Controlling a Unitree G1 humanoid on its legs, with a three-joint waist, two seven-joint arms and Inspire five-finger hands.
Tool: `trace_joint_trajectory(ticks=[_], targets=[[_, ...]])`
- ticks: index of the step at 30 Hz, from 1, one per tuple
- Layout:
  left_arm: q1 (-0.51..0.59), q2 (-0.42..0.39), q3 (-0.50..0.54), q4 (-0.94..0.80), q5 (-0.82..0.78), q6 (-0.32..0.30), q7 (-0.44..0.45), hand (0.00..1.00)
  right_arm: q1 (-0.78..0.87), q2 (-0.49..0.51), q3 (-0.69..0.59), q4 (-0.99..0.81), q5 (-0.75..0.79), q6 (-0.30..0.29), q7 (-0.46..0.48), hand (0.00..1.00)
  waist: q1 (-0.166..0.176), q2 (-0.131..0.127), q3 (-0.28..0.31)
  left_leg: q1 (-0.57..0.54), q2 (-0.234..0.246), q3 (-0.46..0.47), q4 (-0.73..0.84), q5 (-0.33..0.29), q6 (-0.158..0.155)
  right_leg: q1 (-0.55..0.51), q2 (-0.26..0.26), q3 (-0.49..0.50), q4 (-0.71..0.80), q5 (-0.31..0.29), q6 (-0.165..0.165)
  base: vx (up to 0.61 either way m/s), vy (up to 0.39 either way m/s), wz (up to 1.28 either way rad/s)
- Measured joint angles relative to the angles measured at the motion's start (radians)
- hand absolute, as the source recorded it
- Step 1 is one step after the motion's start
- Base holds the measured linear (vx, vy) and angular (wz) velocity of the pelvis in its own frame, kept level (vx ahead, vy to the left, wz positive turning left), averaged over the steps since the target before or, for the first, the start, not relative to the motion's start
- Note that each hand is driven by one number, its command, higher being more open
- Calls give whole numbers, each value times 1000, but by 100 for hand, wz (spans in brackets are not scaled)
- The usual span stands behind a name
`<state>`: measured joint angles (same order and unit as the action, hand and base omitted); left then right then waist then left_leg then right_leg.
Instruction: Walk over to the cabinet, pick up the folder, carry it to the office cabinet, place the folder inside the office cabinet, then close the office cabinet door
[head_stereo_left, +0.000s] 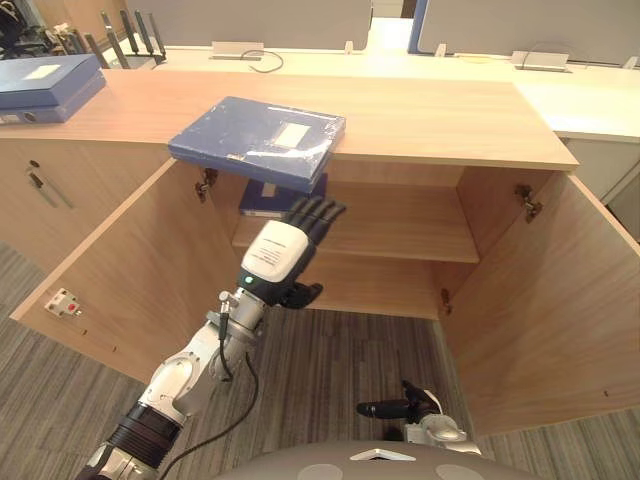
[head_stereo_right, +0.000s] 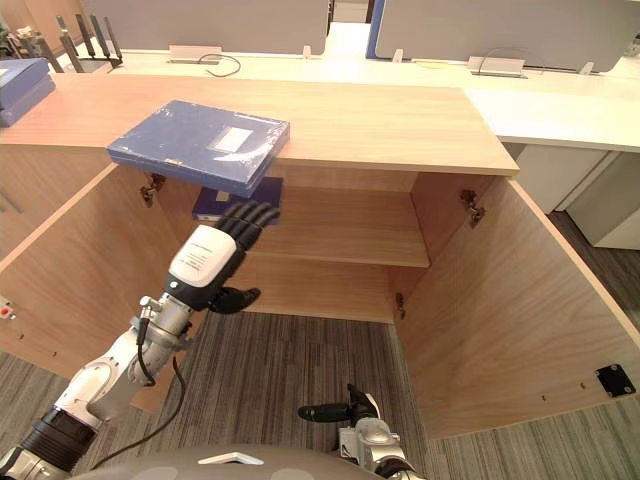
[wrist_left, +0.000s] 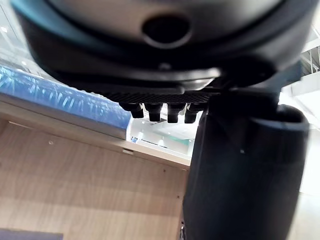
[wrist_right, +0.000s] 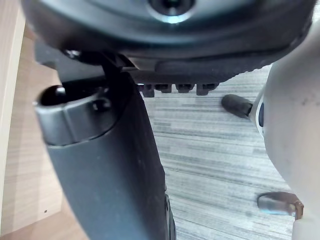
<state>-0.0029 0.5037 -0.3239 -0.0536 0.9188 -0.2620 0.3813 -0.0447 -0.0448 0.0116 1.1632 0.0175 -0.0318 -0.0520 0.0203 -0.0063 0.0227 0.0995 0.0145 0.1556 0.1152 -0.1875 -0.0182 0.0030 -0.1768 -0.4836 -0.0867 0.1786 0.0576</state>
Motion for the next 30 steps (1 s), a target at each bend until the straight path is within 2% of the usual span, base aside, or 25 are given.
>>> trace_joint_trajectory(ticks=[3,6,9,12,18,23,26,30], targets=[[-34,-16,53,-20,0,48,13,100,3,0,-3,0,0,0,-2,100,4,-1,0,-7,0,-1,2,1,1,-5,-5,0,0,0,0,42,25,1],[-34,-43,82,-157,-2,69,35,100,5,0,-3,0,0,-1,-3,100,7,-3,-1,-7,-4,-2,4,1,1,-5,-11,-1,0,0,0,32,30,3],[-43,-63,52,-298,-23,35,54,100,7,3,-3,1,0,-1,-2,100,10,-7,-3,-8,-7,-3,4,1,1,-5,-14,-1,0,2,2,19,20,2],[-70,-77,-22,-341,-50,-23,52,100,10,5,-2,3,0,-1,-2,100,18,-10,-7,-11,-9,-7,4,2,1,-5,-16,-4,0,2,2,-3,4,1],[-72,-88,-137,-289,-82,-85,-13,100,12,4,2,6,8,-1,-2,100,27,-11,-11,-27,-8,-15,7,4,4,-18,-17,-5,0,2,2,-19,-3,3],[-66,-96,-177,-150,-93,-86,-48,100,11,2,21,9,9,-1,-3,100,24,-13,-13,-30,-6,-20,11,4,4,-16,-15,-5,0,2,2,-63,-12,1],[-60,-93,-191,-44,-91,-83,-65,100,10,1,37,-1,9,-1,-3,100,7,-12,-13,-22,-4,-21,4,5,3,-9,-13,-5,0,2,2,-46,-8,0],[-57,-93,-189,0,-83,-56,-65,100,6,1,37,-3,9,-1,-4,100,-3,-11,-12,-22,-3,-16,-1,5,3,-15,-9,1,0,1,2,-14,-1,-4]])
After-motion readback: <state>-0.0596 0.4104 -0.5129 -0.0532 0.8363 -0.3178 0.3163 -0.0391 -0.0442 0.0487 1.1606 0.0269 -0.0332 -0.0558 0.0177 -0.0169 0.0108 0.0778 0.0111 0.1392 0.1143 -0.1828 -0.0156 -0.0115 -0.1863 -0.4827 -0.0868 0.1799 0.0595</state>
